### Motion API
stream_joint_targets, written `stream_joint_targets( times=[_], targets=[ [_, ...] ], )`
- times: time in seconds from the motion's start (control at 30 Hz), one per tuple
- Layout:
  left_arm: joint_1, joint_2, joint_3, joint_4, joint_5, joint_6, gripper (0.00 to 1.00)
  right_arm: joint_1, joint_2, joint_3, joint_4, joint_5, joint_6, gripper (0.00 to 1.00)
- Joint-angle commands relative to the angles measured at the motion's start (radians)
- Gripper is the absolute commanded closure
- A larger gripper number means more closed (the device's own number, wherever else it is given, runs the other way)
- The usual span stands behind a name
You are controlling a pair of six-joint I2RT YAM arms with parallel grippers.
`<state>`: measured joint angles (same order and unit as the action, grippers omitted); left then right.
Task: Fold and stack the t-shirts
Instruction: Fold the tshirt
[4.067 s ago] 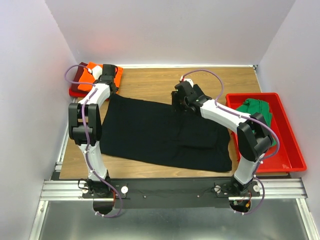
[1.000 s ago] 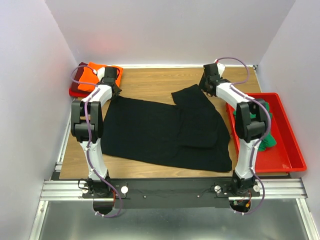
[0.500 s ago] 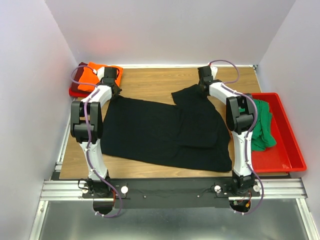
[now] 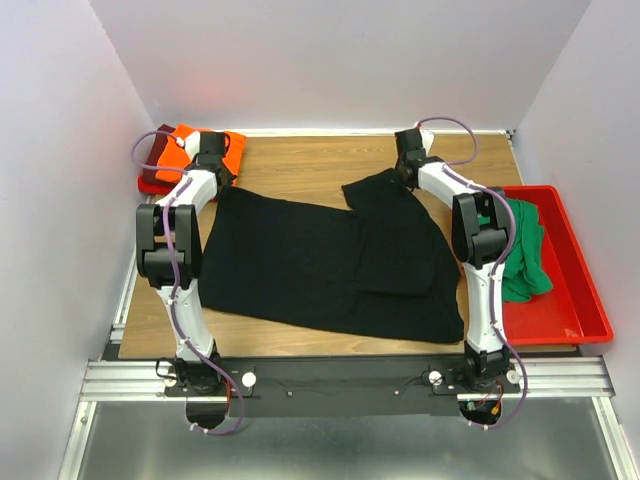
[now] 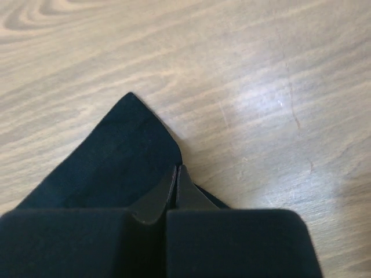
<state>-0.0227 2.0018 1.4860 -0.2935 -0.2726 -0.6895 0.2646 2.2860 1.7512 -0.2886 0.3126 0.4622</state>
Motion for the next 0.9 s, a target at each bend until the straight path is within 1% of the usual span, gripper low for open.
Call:
stream_joint_targets(
  times=[0.0,0.03,0.17,0.3,0.4,0.5,0.6,0.7,0.87],
  targets=[
    [0.014,-0.044,0.011,0.025,-0.007,-0.022,1.0,-0.011,0.041,0.119,-0.021,-0.023,-0.028,1.0],
    [0.048,-0.041,0.017,0.025,-0.004,-0.028,1.0,-0.021,0.049,0.163,-0.023,-0.027,-0.034,1.0],
    [0.078,-0.025,0.037,0.042,0.009,-0.03,1.0,-0.038,0.087,0.267,-0.027,-0.058,-0.053,1.0],
    [0.083,0.002,0.083,0.056,0.024,-0.01,1.0,-0.05,0.093,0.313,-0.032,-0.064,-0.065,1.0],
    [0.084,0.025,0.117,0.054,0.039,-0.005,1.0,-0.056,0.079,0.315,-0.034,-0.07,-0.073,1.0],
    [0.086,0.019,0.114,0.054,0.041,-0.005,1.0,-0.062,0.043,0.291,-0.034,-0.075,-0.077,1.0],
    [0.089,-0.015,0.06,0.083,0.056,-0.002,1.0,-0.064,-0.016,0.228,-0.03,-0.086,-0.068,1.0],
    [0.093,-0.049,0.034,0.094,0.07,-0.005,1.0,-0.064,-0.1,0.137,-0.03,-0.122,-0.051,1.0],
    [0.101,-0.107,-0.026,0.091,0.076,-0.015,1.0,-0.061,-0.242,-0.034,-0.03,-0.141,0.001,1.0]
  ],
)
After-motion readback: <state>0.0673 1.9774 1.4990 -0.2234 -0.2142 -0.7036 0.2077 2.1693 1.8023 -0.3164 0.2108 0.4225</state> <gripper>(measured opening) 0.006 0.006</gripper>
